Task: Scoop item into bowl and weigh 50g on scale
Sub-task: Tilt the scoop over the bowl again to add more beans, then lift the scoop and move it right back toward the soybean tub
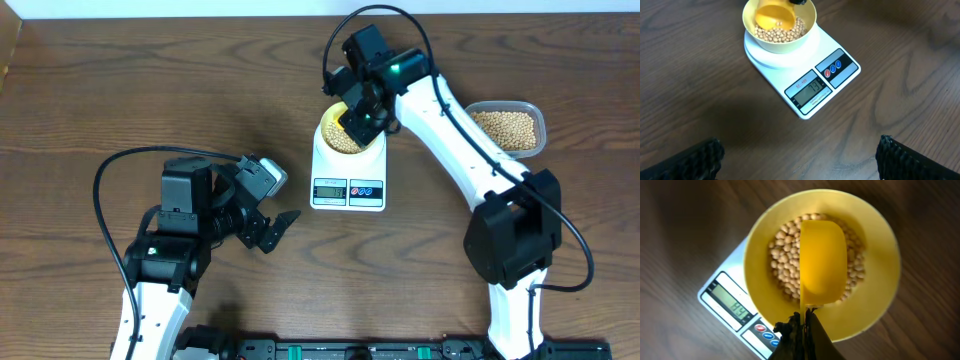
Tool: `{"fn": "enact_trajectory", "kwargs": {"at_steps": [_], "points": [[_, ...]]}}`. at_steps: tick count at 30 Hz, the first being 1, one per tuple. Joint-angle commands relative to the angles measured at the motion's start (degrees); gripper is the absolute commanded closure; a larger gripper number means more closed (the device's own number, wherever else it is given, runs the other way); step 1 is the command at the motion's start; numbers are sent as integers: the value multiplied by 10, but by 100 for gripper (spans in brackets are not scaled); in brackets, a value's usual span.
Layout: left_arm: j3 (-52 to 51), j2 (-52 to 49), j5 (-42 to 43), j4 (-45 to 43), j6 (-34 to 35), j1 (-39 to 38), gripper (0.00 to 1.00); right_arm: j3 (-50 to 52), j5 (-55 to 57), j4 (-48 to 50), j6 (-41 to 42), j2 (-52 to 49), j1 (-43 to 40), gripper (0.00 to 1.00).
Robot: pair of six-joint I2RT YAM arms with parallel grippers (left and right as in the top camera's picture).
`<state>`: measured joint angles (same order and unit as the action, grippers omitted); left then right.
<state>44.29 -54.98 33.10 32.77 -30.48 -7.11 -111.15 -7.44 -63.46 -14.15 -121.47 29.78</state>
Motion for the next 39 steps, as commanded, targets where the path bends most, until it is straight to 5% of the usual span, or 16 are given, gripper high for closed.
{"fn": "enact_trajectory", "kwargs": {"at_steps": [1,14,39], "points": [[6,-1,8,-1,-4,3,1,5,0,-1,-7,-5,13,99],[6,-1,8,-1,-4,3,1,4,-94,-5,39,-5,-22,99],[6,-1,8,-1,-4,3,1,4,-492,-30,42,0,-193,99]]}}
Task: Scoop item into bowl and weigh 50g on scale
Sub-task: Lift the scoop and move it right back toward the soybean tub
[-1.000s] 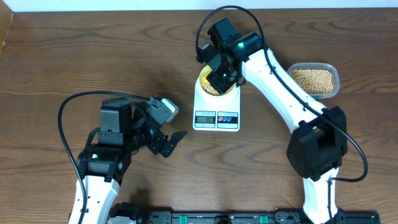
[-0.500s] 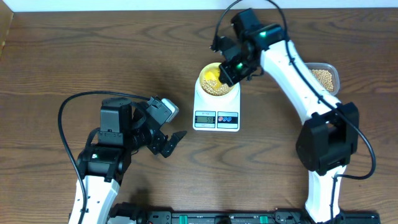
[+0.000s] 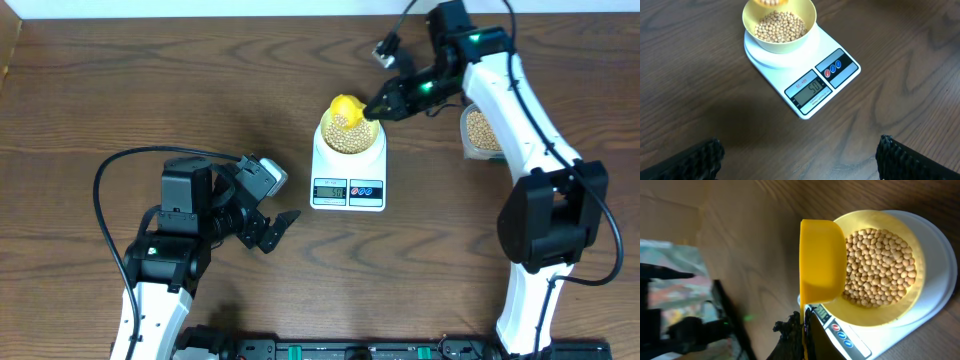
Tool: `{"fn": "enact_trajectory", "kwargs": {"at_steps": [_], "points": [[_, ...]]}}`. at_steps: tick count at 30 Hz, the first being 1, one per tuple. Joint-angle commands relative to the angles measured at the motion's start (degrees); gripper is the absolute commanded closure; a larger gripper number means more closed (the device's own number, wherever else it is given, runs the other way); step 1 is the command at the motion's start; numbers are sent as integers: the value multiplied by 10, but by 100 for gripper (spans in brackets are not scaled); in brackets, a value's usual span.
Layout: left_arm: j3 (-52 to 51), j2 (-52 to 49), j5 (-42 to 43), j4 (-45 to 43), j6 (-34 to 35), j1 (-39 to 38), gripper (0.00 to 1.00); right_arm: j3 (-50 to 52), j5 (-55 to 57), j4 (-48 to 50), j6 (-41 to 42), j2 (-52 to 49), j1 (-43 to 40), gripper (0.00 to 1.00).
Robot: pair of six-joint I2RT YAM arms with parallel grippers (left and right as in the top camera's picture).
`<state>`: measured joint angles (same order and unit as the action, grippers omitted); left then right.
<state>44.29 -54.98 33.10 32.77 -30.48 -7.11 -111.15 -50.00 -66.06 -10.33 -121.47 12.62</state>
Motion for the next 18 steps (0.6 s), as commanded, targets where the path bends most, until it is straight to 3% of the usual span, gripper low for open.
{"fn": "enact_trajectory", "kwargs": {"at_steps": [1,18], "points": [[6,-1,8,-1,-4,3,1,4,-73,-6,4,2,-28,99],[6,-1,8,-1,-4,3,1,4,-88,-96,-28,96,-213,99]]}}
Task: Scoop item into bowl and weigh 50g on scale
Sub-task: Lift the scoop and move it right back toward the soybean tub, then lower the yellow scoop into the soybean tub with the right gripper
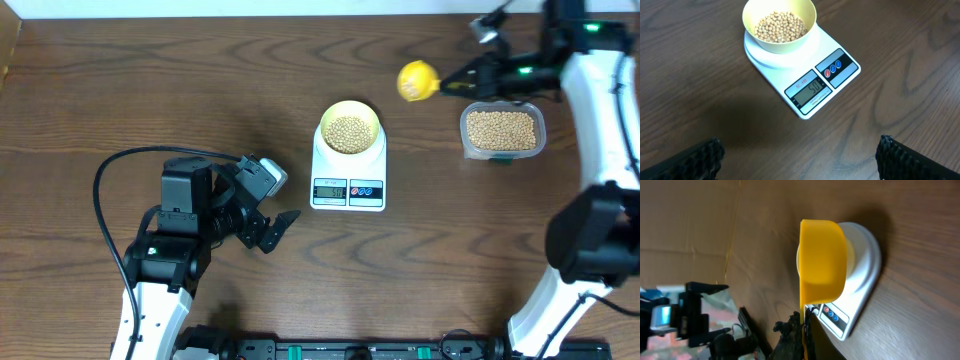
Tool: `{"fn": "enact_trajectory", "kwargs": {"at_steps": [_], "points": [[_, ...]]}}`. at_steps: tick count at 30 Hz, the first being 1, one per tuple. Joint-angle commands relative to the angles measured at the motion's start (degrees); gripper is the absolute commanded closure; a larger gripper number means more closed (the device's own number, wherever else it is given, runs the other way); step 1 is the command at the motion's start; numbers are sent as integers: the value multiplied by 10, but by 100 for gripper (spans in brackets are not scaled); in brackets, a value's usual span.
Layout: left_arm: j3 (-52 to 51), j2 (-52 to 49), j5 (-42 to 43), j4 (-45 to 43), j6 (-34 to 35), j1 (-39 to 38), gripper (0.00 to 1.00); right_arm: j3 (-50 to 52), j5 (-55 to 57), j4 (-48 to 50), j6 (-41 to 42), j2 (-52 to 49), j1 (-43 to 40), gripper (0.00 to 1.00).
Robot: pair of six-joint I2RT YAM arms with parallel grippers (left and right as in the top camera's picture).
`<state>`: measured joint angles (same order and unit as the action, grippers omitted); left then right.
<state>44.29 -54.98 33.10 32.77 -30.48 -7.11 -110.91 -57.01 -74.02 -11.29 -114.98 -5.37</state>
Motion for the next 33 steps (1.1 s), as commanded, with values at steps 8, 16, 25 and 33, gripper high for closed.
{"fn": "enact_trajectory", "kwargs": {"at_steps": [8,16,25,33], "points": [[6,-1,8,-1,-4,3,1,2,47,-99,-57,39,-139,99],[6,-1,8,-1,-4,3,1,2,157,-98,-40,38,-188,99],[6,-1,8,-1,-4,3,1,8,411,-79,41,35,-106,99],[6,-1,8,-1,-4,3,1,8,681,-55,66,34,23,99]]}}
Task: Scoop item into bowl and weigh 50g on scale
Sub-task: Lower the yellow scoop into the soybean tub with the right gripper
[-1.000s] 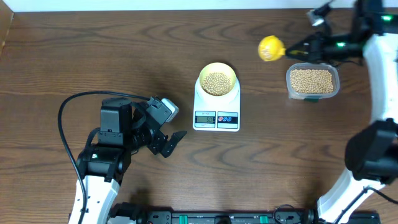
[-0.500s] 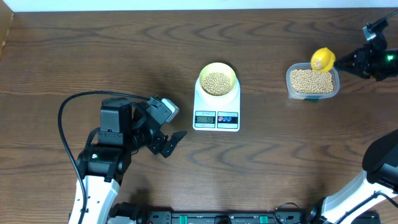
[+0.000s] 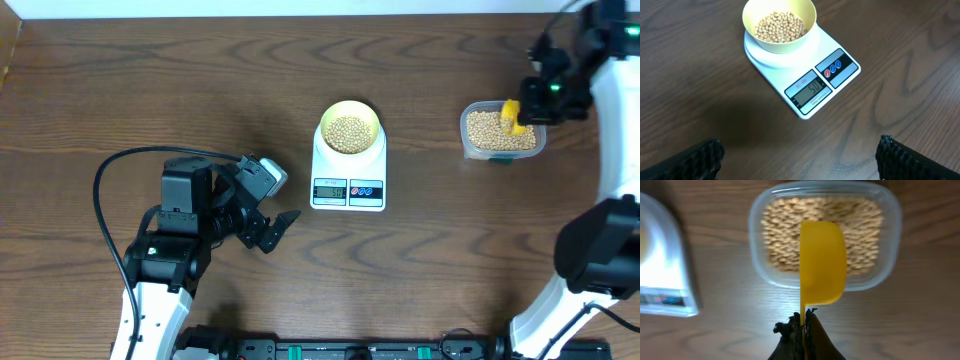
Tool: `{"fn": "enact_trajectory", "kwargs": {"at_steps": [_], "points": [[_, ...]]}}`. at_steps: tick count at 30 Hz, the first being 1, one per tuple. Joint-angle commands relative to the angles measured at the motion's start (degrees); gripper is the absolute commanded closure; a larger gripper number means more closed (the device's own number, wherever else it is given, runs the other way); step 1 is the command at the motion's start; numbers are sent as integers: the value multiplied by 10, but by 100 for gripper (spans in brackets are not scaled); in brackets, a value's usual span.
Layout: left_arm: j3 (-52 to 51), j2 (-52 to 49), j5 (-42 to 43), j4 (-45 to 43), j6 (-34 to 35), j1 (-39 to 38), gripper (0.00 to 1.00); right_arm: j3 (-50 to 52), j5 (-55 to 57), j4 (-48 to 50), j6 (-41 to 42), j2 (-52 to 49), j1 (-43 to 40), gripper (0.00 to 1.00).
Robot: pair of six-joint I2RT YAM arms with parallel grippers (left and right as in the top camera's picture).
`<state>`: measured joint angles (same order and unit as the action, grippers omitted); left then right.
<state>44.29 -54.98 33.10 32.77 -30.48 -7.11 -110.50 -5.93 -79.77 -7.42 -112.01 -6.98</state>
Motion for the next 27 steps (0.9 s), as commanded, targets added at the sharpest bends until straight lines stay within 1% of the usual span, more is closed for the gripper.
{"fn": "enact_trajectory", "kwargs": {"at_steps": [1,5,8,11,13,14,16,20,23,27], "points": [[6,-1,8,-1,-4,3,1,4,213,2,34,4,55,99],[6,-1,8,-1,-4,3,1,4,306,3,38,4,102,99],[6,-1,8,-1,-4,3,1,4,320,5,38,4,115,99],[6,-1,8,-1,-4,3,1,4,304,4,48,4,116,99],[6,-1,8,-1,-4,3,1,4,256,5,53,4,114,99],[6,-1,8,-1,-4,3,1,4,214,5,60,4,110,99],[6,-1,8,-1,-4,3,1,4,158,6,82,4,100,99],[6,-1,8,-1,-4,3,1,6,26,9,98,3,57,99],[6,-1,8,-1,-4,3,1,16,-53,11,106,3,19,99],[6,-1,8,-1,-4,3,1,51,-151,39,108,3,-24,99]]}}
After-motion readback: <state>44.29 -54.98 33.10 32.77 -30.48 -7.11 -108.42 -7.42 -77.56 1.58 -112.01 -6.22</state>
